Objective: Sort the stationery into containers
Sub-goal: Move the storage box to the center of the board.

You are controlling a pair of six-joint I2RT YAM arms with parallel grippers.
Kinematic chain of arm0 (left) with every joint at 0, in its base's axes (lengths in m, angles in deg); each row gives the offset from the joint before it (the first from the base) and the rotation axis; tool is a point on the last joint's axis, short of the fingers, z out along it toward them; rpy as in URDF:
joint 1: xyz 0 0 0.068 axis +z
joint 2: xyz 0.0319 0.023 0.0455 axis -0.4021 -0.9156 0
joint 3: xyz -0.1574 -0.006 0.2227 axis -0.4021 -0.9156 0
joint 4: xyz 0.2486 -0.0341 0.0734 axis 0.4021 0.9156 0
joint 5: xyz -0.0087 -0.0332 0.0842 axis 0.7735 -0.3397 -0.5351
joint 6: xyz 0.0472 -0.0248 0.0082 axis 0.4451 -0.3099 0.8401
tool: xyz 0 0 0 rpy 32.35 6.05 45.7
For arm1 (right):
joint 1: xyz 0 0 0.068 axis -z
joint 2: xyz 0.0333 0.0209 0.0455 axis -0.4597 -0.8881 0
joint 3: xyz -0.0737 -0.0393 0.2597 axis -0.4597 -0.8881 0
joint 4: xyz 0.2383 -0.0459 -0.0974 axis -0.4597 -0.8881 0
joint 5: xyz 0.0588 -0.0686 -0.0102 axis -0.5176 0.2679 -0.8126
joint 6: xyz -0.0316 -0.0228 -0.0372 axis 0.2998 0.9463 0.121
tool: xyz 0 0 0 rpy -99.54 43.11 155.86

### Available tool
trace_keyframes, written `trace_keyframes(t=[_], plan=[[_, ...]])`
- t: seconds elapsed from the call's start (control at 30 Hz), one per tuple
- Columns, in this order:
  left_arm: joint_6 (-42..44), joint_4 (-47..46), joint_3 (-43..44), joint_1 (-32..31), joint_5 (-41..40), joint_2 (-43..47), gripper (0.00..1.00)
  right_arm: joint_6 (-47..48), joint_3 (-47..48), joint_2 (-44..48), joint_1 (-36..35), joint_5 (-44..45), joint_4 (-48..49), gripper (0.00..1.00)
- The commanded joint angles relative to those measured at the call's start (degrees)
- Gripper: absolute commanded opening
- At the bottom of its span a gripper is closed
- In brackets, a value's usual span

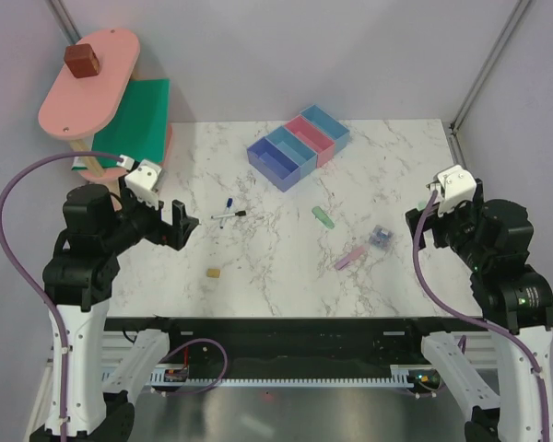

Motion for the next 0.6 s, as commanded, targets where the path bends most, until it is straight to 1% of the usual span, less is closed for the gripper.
trace_keyframes(t=[0.0,0.03,0.1,0.13,0.2,0.23,0.27,0.3,0.33,0.37,0.5,0.53,0.57], plan=[[3.71,-1.29,-0.95,0.1,2.68,0.38,1.0,1.38,0.54,-3.07,0.09,-1.91,-0.66,0.98],[4.33,-1.29,-1.38,0.1,2.68,0.39,1.0,4.34,0.89,-4.46,0.09,-2.44,-0.83,0.98],[6.17,-1.38,-1.48,0.1,2.25,0.39,1.0,4.55,1.94,-7.01,0.09,-2.18,-0.66,0.98],[6.7,-1.38,-1.39,0.1,1.9,0.12,1.0,4.29,4.38,-11.38,0.09,-1.83,-0.92,0.98],[8.98,-1.56,-1.39,0.1,1.19,-0.4,1.0,3.5,7.64,-17.02,-0.09,-0.6,-1.71,0.97],[9.78,-1.99,-1.48,0.1,1.02,-0.67,1.0,3.67,11.31,-23.05,-0.09,-0.6,-1.98,0.98],[10.31,-2.26,-1.56,0.1,0.75,-1.28,1.0,3.67,13.0,-25.98,-0.17,-0.68,-1.89,0.98],[11.44,-2.52,-1.56,0.1,0.58,-1.63,1.0,3.67,14.58,-28.71,-0.35,-0.86,-0.67,0.98],[11.98,-2.79,-1.39,0.02,0.4,-2.16,1.0,3.84,17.12,-33.61,-1.22,-1.9,0.38,0.98],[12.76,-3.05,-1.21,0.02,0.4,-3.21,1.0,3.76,18.37,-36.01,-2.1,-2.0,1.7,0.98],[15.14,-3.23,-0.6,0.02,1.45,-5.49,1.0,2.36,24.52,-48.05,-6.67,-1.21,11.62,0.98],[15.67,-3.23,-0.51,0.02,1.63,-5.85,1.0,1.92,27.84,-53.47,-8.25,-1.21,13.04,0.98],[16.8,-3.23,-0.51,0.02,1.8,-6.38,1.0,1.39,29.7,-56.22,-8.87,-1.12,14.18,0.98]])
